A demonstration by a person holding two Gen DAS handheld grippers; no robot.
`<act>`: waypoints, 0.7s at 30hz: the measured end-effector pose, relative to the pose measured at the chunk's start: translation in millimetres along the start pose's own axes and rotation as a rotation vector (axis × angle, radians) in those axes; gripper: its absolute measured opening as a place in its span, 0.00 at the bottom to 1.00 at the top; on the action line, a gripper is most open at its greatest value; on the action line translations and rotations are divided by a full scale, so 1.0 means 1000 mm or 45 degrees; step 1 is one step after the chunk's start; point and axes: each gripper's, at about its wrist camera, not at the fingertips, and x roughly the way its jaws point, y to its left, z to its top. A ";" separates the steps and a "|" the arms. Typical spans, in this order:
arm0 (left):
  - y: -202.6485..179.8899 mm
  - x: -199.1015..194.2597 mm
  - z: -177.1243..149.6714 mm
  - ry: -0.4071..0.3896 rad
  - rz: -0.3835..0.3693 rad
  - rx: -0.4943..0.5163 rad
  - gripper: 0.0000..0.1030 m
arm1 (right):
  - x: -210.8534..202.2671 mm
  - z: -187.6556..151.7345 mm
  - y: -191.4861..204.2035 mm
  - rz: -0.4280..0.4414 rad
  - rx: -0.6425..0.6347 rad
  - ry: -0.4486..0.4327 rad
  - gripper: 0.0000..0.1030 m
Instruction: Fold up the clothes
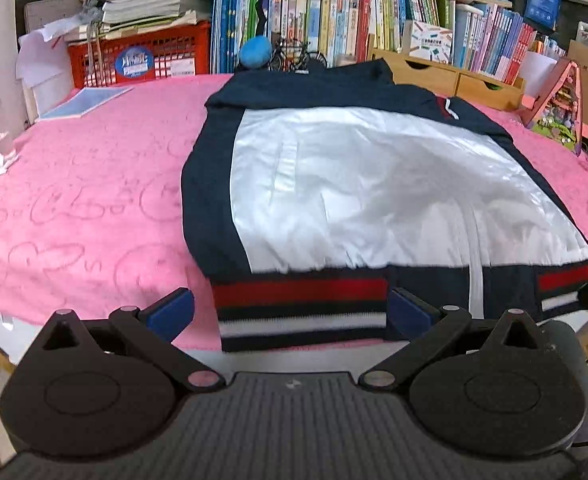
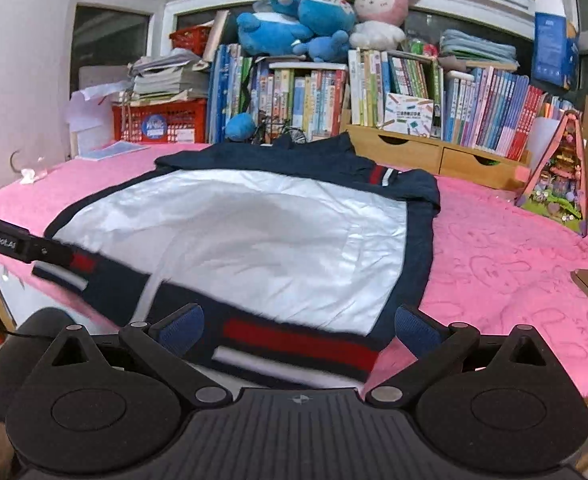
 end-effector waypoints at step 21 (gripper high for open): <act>-0.014 0.005 -0.017 0.017 0.067 0.033 1.00 | 0.021 -0.020 0.004 -0.023 -0.038 0.136 1.00</act>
